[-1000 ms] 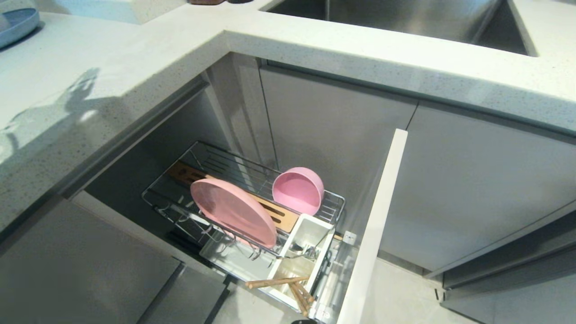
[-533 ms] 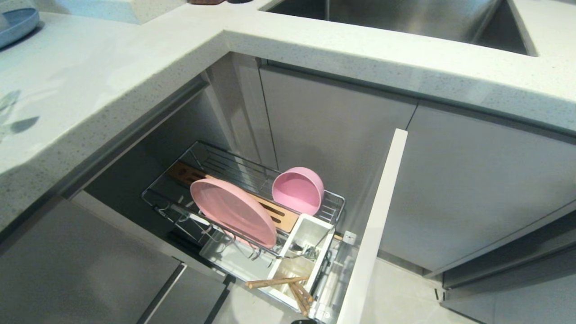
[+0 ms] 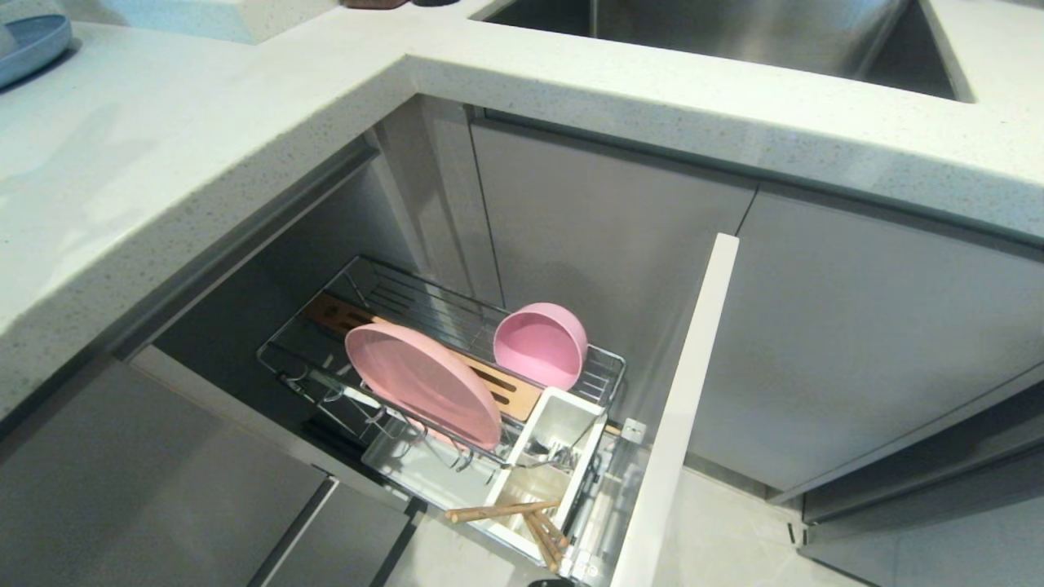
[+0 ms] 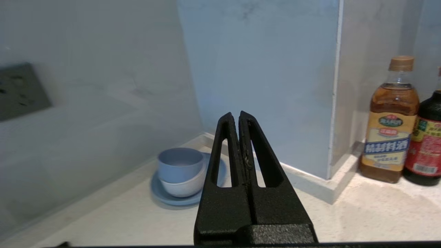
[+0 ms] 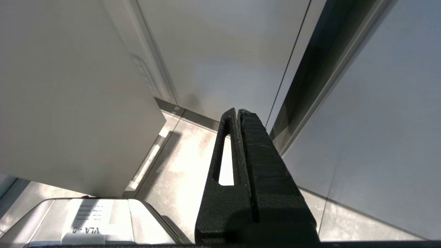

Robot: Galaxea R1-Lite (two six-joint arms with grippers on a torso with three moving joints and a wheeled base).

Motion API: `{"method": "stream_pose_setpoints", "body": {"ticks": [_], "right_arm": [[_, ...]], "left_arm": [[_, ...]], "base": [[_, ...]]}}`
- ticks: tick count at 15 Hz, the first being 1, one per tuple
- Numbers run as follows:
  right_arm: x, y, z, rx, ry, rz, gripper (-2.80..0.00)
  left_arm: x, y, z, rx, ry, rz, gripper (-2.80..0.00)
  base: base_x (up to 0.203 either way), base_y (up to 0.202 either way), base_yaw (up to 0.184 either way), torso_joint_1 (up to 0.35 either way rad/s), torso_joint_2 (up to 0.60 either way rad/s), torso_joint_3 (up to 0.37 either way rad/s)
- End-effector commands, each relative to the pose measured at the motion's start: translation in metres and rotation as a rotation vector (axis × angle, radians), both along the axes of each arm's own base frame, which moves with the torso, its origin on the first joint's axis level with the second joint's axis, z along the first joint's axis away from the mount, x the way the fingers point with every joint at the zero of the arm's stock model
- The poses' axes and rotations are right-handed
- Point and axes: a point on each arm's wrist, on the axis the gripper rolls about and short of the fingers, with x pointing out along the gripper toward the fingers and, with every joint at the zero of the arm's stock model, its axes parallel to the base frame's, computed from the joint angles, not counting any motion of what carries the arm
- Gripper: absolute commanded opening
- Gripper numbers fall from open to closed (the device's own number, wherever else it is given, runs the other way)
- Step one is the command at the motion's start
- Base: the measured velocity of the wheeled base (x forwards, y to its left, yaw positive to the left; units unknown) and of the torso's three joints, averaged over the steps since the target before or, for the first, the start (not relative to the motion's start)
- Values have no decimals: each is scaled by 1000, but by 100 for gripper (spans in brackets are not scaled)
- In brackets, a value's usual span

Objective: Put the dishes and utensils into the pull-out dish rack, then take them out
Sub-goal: Take the plate out of the cupboard

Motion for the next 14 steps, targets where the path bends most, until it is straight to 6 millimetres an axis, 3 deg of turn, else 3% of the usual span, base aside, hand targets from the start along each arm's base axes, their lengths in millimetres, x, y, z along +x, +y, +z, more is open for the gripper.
{"method": "stream_pose_setpoints", "body": {"ticks": [1, 4, 6, 14], "right_arm": [[0, 0, 0, 0, 0, 1, -280], [0, 0, 0, 1, 0, 1, -280], [0, 0, 0, 1, 1, 0, -280], [0, 0, 0, 1, 2, 1, -280]], "left_arm": [[-31, 6, -6, -3, -21, 55, -280], [-74, -1, -34, 32, -2, 45, -280], [-92, -5, -58, 29, 35, 7, -280], [-124, -8, -137, 32, 125, -86, -280]], "base": [[0, 0, 0, 0, 0, 0], [0, 0, 0, 0, 0, 0], [0, 0, 0, 0, 0, 0], [0, 0, 0, 0, 0, 0]]}}
